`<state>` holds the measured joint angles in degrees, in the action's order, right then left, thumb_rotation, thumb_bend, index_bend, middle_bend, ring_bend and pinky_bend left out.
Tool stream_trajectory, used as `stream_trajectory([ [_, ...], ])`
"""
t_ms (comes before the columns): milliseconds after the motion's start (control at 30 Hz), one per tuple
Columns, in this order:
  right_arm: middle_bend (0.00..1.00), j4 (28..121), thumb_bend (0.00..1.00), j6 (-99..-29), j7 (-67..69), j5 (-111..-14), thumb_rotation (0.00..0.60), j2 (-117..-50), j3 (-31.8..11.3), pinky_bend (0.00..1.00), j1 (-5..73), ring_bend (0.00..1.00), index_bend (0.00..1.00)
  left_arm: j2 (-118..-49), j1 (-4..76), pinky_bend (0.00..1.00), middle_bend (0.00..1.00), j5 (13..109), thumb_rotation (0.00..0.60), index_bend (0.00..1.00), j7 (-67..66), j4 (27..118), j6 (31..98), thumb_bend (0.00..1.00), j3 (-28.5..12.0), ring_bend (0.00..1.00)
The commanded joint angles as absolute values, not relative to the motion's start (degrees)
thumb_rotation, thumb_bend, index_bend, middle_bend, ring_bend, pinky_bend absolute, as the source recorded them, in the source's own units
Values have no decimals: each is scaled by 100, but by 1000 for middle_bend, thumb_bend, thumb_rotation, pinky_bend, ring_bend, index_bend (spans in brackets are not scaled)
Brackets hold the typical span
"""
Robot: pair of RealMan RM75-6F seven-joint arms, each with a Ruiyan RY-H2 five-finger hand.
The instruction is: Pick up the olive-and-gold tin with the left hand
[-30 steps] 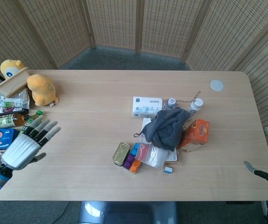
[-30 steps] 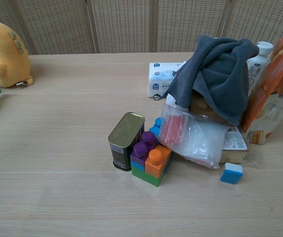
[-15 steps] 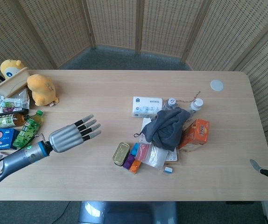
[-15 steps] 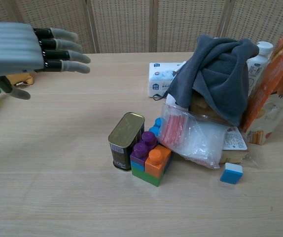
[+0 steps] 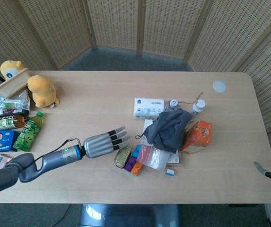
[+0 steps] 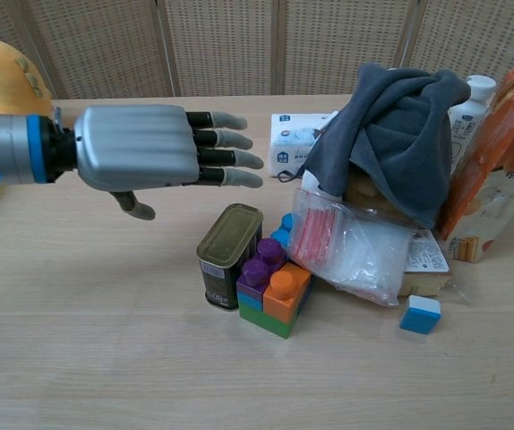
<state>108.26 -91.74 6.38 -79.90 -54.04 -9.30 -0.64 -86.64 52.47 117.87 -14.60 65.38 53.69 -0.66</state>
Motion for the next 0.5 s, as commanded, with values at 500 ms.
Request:
stream_trajectory([
  [500,0,10847,0,-9161,944,-7964,598,-5279,-957,0,-109,0,0,-9820,5833,0,0,11370,600,0,-1455,5718,5136,58,171,0],
])
